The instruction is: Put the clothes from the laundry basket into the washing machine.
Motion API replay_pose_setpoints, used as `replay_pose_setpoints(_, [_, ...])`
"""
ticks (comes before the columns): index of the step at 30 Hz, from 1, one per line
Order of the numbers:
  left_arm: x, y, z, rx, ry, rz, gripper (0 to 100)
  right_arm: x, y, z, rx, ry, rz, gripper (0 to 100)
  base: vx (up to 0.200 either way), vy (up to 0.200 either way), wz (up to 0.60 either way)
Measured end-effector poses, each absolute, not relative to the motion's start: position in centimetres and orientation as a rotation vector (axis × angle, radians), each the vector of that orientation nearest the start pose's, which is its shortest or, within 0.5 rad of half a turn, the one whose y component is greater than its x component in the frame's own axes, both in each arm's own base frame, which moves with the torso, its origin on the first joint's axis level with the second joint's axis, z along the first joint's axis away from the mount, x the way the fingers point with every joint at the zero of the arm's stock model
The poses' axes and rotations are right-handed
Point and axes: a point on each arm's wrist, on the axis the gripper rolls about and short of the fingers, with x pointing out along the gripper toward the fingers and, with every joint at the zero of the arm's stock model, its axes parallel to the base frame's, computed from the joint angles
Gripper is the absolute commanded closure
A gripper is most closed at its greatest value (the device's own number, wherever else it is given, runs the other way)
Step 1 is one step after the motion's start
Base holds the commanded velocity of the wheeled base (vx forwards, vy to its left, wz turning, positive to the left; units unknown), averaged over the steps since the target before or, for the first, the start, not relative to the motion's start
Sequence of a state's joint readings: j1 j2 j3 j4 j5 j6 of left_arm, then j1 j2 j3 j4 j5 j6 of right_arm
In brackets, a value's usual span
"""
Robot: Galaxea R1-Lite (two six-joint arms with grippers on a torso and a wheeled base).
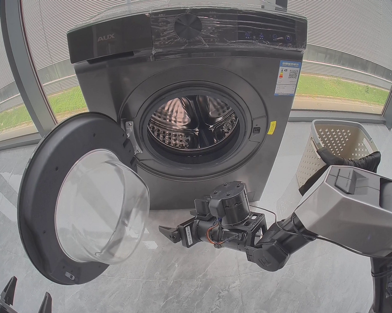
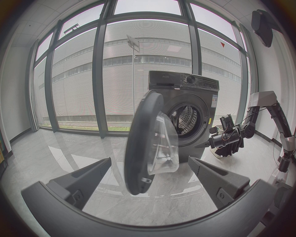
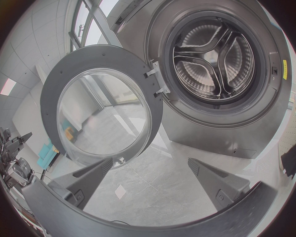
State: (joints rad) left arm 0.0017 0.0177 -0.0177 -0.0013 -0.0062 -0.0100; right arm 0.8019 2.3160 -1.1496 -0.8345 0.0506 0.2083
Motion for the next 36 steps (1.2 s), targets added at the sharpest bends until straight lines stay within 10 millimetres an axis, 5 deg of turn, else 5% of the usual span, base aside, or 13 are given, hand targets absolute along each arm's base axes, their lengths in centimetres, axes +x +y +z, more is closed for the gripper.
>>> replay_pose_setpoints(8, [-2.3, 0.0, 8.1, -0.010, -0.001, -0.006, 0, 30.5, 30.9, 5.4, 0.062, 0.405, 0.767, 0, 0.000, 0.000, 0.00])
replay_pose_setpoints(16, [-2.3, 0.0, 8.1, -0.010, -0.001, -0.005, 0, 29.9, 26.9, 8.4, 0.036, 0.375, 0.701, 0, 0.000, 0.000, 0.00])
replay_pose_setpoints(23, [-2.3, 0.0, 8.1, -0.010, -0.001, -0.005, 0, 27.4, 20.6, 11.9, -0.011, 0.333, 0.602, 0, 0.000, 0.000, 0.00])
replay_pose_setpoints(29, [-2.3, 0.0, 8.1, -0.010, -0.001, -0.005, 0, 23.2, 14.7, 14.7, -0.029, 0.278, 0.512, 0, 0.000, 0.000, 0.00])
replay_pose_setpoints(36, [-2.3, 0.0, 8.1, -0.010, -0.001, -0.006, 0, 19.1, 8.2, 16.0, -0.073, 0.208, 0.366, 0, 0.000, 0.000, 0.00])
